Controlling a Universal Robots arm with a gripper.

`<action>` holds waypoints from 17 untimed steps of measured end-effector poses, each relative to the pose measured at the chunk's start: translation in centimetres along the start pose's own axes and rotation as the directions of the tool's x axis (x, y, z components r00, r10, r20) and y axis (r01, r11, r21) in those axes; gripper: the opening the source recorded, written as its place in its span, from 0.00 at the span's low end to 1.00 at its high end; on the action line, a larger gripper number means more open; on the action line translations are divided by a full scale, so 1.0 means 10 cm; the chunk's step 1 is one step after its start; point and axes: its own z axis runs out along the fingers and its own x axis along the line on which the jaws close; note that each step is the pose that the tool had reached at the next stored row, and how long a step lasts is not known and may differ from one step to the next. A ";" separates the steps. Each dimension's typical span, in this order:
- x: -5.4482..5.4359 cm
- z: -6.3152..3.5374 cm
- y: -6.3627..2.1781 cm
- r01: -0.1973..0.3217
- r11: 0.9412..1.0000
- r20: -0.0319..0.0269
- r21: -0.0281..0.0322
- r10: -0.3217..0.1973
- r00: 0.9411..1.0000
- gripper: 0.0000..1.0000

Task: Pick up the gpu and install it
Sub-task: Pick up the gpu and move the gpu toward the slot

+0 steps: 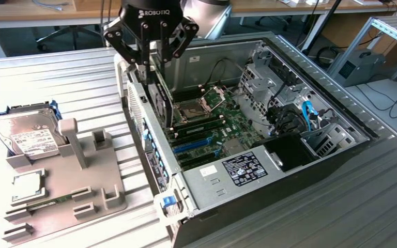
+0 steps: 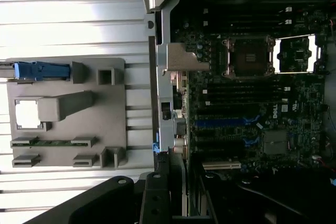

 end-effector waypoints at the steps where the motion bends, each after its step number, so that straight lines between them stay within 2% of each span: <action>1: -0.03 0.005 0.001 0.000 1.000 0.000 0.000 0.000 1.000 0.27; 4: -0.11 0.022 0.007 0.000 1.000 -0.001 0.000 0.000 1.000 0.27; 14: -0.28 0.093 0.017 0.000 1.000 -0.001 0.000 0.000 1.000 0.27; 17: -0.37 0.121 0.022 0.000 1.000 -0.001 0.000 0.000 1.000 0.27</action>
